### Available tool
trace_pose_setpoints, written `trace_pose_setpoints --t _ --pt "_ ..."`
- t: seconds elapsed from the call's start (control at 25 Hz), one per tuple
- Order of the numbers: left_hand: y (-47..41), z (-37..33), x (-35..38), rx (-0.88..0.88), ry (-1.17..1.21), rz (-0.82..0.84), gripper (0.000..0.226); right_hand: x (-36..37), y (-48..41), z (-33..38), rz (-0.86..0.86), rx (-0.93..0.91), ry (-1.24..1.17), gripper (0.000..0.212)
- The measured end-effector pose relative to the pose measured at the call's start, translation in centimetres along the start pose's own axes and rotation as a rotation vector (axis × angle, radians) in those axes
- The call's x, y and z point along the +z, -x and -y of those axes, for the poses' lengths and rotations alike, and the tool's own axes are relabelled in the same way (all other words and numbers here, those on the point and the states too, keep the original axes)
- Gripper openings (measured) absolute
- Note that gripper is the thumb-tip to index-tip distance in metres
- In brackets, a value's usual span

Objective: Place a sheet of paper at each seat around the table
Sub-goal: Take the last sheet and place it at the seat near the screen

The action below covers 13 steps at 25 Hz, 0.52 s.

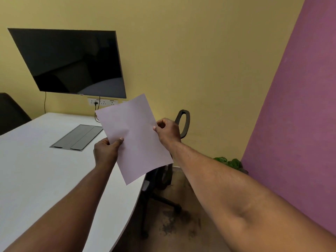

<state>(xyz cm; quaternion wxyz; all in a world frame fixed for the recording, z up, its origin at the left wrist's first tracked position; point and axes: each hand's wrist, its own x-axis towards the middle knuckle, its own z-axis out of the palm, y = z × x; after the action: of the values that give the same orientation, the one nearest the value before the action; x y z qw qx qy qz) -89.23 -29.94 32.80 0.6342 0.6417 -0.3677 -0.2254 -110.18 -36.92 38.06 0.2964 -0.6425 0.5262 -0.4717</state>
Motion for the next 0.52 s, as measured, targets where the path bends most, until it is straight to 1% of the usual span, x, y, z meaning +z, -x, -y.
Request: trace_pose_setpoints --t 0.12,0.24,0.4,0.52 --pt "-6.0 1.1 4.1 -0.029 -0.022 -0.030 0.024 1.8 -7.8 -2.2 0.048 -0.009 0.059 0.008" --pt "-11.6 0.6 7.5 -0.021 -0.057 -0.045 0.024 3.2 -15.7 -3.2 0.073 -0.040 0.107 0.012" --pt "-18.0 -0.3 11.1 -0.043 -0.062 -0.060 0.014 5.1 -24.7 -4.1 0.116 -0.047 0.047 0.005" --pt "-22.3 0.4 13.2 -0.082 -0.085 -0.141 0.015 8.4 -31.0 -5.3 0.191 -0.072 0.020 0.005"
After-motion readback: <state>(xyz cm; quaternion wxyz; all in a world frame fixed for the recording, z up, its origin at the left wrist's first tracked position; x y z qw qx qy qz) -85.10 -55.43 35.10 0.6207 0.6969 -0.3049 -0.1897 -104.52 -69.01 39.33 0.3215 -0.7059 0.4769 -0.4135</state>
